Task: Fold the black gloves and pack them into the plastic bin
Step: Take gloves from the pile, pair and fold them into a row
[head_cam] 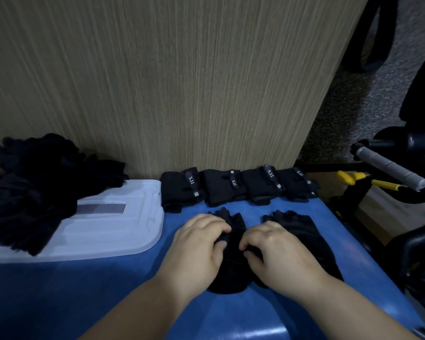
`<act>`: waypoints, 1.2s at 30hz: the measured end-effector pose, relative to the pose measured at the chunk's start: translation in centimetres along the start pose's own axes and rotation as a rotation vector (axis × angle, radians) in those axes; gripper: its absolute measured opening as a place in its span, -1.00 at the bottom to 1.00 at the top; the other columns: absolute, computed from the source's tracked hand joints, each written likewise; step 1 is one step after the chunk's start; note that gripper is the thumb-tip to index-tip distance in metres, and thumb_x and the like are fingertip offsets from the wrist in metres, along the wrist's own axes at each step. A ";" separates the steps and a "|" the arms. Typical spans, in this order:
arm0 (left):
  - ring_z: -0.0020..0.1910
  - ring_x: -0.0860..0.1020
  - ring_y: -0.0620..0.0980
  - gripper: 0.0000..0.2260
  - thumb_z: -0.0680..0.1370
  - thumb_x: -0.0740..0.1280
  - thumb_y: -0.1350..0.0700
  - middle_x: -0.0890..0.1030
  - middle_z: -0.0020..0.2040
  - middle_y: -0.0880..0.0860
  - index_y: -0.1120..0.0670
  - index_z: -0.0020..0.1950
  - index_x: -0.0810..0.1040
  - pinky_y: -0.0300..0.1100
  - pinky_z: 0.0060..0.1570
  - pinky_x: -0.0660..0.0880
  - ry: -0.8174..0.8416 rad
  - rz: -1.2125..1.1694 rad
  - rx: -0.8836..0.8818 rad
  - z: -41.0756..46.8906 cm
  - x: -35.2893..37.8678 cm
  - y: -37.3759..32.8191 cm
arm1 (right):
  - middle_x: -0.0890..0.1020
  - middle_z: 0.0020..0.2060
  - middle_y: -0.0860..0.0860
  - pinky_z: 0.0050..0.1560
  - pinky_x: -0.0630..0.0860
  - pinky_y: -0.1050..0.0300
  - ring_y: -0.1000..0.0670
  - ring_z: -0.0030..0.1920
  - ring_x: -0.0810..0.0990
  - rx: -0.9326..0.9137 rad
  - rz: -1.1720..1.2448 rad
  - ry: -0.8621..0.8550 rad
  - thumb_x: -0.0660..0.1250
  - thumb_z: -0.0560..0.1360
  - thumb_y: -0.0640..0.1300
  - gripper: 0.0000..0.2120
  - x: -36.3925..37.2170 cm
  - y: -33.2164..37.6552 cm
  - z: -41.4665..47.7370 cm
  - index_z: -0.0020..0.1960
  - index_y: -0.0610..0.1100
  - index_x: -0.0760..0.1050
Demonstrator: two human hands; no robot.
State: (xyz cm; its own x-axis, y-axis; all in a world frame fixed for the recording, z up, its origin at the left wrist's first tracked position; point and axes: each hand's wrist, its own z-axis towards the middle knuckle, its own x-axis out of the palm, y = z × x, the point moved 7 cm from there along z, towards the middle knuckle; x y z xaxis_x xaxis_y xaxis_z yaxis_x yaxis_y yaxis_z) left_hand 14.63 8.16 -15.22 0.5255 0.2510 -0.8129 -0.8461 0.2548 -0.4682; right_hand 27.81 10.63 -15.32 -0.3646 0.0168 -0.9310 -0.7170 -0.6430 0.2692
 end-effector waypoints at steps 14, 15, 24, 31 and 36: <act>0.53 -0.17 -0.20 -0.58 0.67 -0.02 -0.10 -0.04 0.57 -0.21 -0.26 0.53 0.01 -0.20 0.47 -0.24 0.433 0.142 0.038 -1.2 3.7 0.8 | 0.63 -0.08 0.16 0.10 0.45 0.20 0.10 0.03 0.52 0.341 0.067 -0.103 0.39 0.46 0.04 -0.94 -4.7 -4.3 -1.0 -0.09 0.10 0.61; 0.52 -0.18 -0.22 -0.58 0.67 -0.02 -0.10 -0.05 0.56 -0.22 -0.26 0.53 0.01 -0.21 0.46 -0.25 0.437 0.131 0.038 -1.3 3.7 0.9 | 0.65 -0.11 0.12 0.03 0.47 0.16 0.06 -0.01 0.56 0.479 0.089 -0.155 0.39 0.46 0.04 -0.95 -6.0 -6.0 -1.5 -0.12 0.09 0.59; 0.42 -0.23 -0.36 -0.58 0.66 -0.03 -0.12 -0.05 0.56 -0.25 -0.27 0.53 0.02 -0.23 0.45 -0.30 0.423 0.100 0.057 -1.0 4.6 0.0 | 0.58 -0.30 -0.10 -0.20 0.42 0.11 -0.12 -0.14 0.59 0.940 0.044 0.270 0.41 0.42 0.19 -0.57 -5.4 -11.7 -5.5 -0.22 -0.21 0.53; 0.39 -0.24 -0.37 -0.58 0.66 -0.02 -0.11 -0.04 0.56 -0.24 -0.27 0.53 0.03 -0.22 0.44 -0.31 0.416 0.090 0.046 -1.0 4.5 -0.4 | 0.67 -0.11 -0.18 0.02 0.55 -0.04 -0.13 -0.10 0.64 0.910 0.354 0.179 0.52 0.37 -0.05 -0.70 -3.8 -10.9 -4.5 -0.06 -0.26 0.60; 0.47 -0.21 -0.32 -0.59 0.66 -0.01 -0.12 -0.03 0.56 -0.24 -0.27 0.52 0.05 -0.22 0.46 -0.29 0.409 0.075 0.043 -0.9 4.4 -0.3 | 0.70 -0.05 -0.06 0.17 0.55 -0.09 -0.07 -0.04 0.68 0.829 0.714 0.082 0.48 0.42 -0.14 -0.73 -3.4 -10.6 -3.8 0.09 -0.15 0.58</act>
State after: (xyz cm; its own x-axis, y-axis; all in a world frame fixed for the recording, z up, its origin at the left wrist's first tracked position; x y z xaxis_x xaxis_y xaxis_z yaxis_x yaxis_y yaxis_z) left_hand 17.13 8.30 -18.95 0.3767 -0.1192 -0.9186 -0.8714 0.2908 -0.3951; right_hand 38.92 14.45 -16.00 -0.8360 -0.2253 -0.5004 -0.5447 0.2304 0.8064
